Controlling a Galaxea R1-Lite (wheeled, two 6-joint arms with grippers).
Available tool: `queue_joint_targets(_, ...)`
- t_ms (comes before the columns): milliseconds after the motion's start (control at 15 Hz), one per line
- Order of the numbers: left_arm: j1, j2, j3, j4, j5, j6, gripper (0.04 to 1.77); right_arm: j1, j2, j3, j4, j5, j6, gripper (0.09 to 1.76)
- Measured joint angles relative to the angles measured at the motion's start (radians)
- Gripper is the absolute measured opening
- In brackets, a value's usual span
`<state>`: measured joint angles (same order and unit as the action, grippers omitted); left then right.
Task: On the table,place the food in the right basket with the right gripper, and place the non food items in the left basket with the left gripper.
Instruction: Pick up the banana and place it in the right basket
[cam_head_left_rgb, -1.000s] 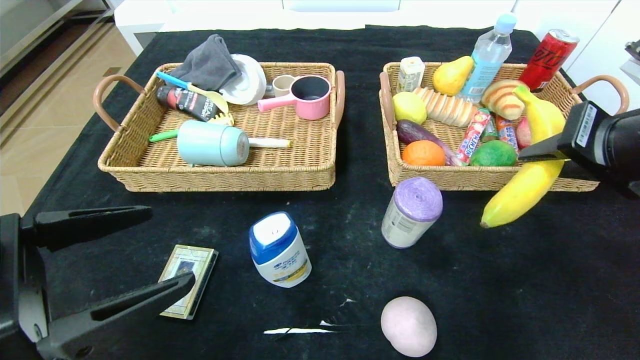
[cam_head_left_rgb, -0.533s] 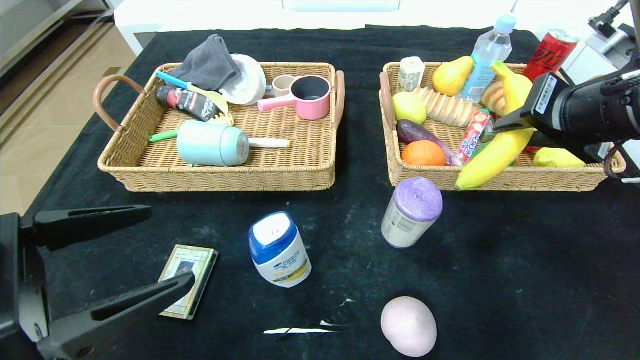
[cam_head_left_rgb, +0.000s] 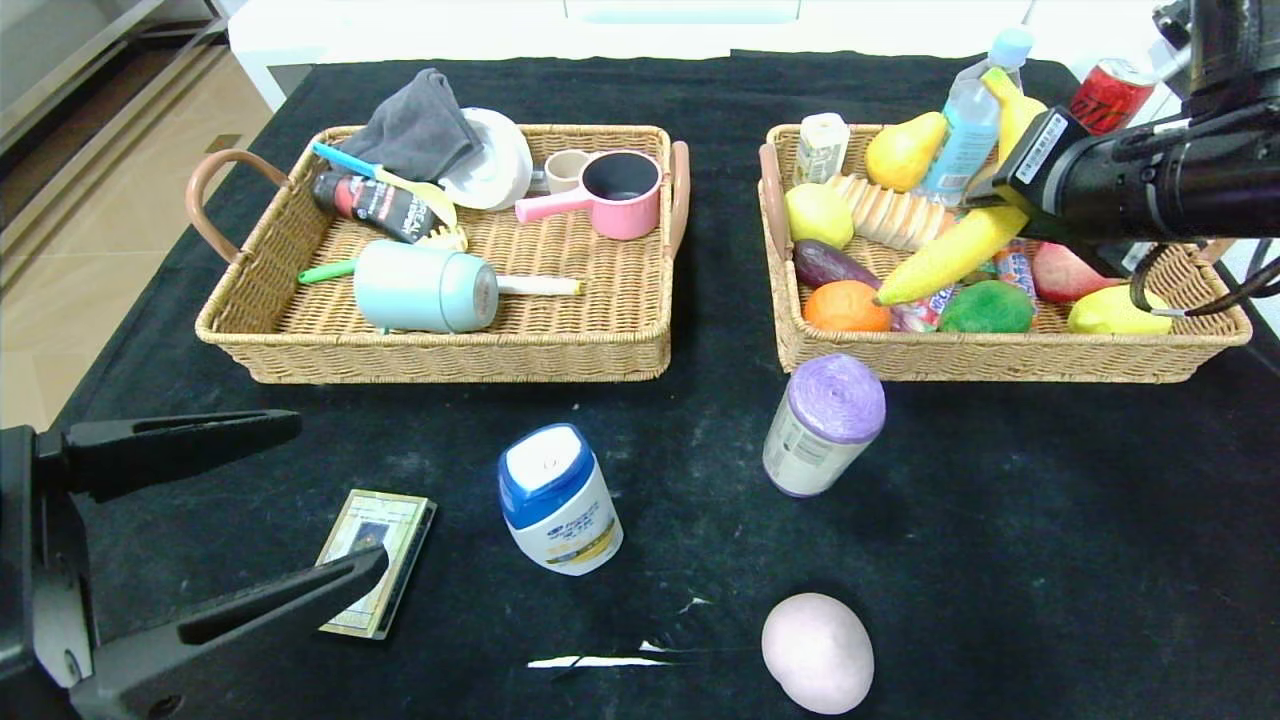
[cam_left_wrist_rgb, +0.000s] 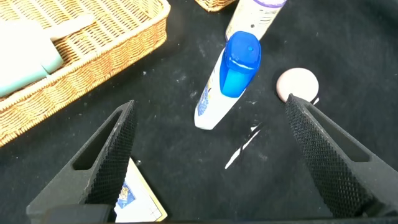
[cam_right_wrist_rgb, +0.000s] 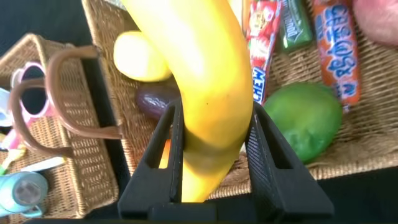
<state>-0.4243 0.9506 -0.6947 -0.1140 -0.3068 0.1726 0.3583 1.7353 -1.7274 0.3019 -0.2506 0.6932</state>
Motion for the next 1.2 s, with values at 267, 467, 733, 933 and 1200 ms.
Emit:
queue_joint_targets(267,0.001,0.000,0.000,-0.001,0.000,0.000,1.72,-0.003,0.020,0.002,-0.005,-0.004,-0.002,0.67)
queue_joint_targets(467,0.001,0.000,-0.002,-0.001,0.000,0.000,1.72,-0.003,0.025,0.002,-0.006,-0.006,-0.001,0.67)
queue_joint_targets(733,0.001,-0.001,0.000,-0.001,0.000,0.000,1.72,-0.003,0.024,0.002,-0.006,-0.006,-0.006,0.93)
queue_joint_targets(933,0.001,-0.001,0.000,-0.002,0.000,0.001,1.72,-0.001,0.021,0.002,-0.006,-0.005,-0.006,1.18)
queue_joint_targets(1200,0.001,-0.002,-0.001,-0.002,0.000,0.001,1.72,0.008,0.015,0.005,-0.004,-0.005,-0.019,1.39)
